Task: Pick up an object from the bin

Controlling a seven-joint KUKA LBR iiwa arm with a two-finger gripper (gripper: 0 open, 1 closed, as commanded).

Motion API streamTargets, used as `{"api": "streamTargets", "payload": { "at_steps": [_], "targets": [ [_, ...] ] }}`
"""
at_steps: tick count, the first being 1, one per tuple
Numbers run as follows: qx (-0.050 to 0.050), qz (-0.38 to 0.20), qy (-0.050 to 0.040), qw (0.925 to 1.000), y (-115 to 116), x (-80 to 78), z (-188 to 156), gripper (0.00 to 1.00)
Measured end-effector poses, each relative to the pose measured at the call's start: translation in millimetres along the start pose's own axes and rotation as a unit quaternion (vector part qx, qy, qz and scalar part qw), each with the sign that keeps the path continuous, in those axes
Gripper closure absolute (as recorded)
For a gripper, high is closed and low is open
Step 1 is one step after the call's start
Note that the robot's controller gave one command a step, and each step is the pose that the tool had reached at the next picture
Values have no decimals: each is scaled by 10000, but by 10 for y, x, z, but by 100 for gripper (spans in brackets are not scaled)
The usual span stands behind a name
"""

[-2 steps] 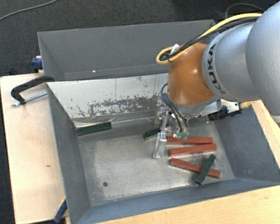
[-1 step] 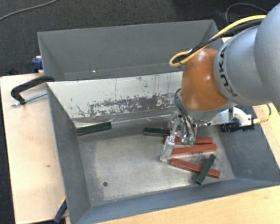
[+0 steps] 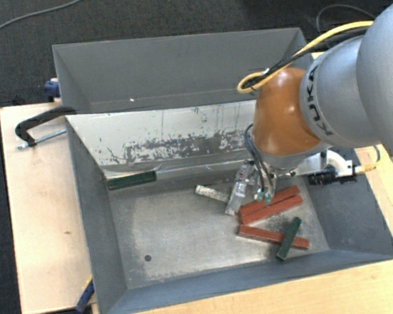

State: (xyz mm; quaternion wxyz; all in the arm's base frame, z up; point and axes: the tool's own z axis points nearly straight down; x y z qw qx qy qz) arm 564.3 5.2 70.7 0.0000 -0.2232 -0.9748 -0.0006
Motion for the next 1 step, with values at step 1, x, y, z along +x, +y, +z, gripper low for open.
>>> {"api": "streamTargets", "payload": {
  "at_steps": [1],
  "targets": [
    [-23,-9,-48,10000,21,-20,-598,100]
  ]
}}
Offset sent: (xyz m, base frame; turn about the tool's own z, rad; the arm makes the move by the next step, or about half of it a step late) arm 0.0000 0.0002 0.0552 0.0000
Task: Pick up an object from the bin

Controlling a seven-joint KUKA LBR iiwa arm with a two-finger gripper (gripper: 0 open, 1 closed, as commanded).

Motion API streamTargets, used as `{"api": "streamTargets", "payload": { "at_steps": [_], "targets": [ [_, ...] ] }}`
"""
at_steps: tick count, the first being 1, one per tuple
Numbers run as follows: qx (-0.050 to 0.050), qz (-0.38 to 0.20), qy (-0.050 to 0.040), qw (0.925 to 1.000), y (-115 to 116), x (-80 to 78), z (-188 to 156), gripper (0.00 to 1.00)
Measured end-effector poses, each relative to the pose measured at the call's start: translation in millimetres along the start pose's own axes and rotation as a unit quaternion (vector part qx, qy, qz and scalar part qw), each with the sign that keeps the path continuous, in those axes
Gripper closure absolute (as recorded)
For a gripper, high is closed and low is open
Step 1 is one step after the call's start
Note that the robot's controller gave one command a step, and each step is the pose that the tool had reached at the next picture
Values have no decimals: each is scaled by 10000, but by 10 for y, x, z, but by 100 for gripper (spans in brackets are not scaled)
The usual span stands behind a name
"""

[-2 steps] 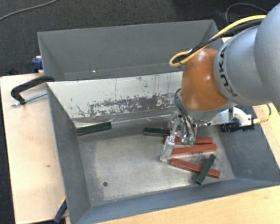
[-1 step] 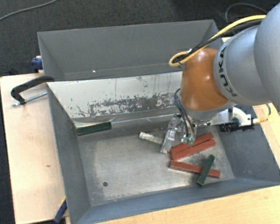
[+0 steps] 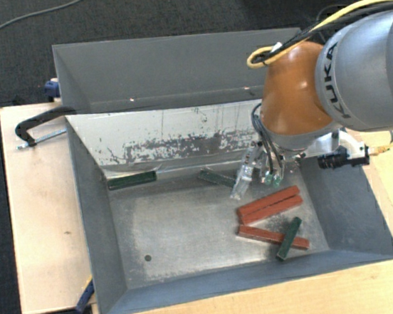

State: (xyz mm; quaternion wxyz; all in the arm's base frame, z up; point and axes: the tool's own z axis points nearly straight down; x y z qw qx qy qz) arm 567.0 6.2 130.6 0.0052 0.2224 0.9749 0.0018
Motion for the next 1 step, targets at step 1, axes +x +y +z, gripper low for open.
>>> {"api": "streamTargets", "payload": {
  "at_steps": [1],
  "targets": [
    [1,-10,3,10000,22,-22,-443,100]
  ]
}}
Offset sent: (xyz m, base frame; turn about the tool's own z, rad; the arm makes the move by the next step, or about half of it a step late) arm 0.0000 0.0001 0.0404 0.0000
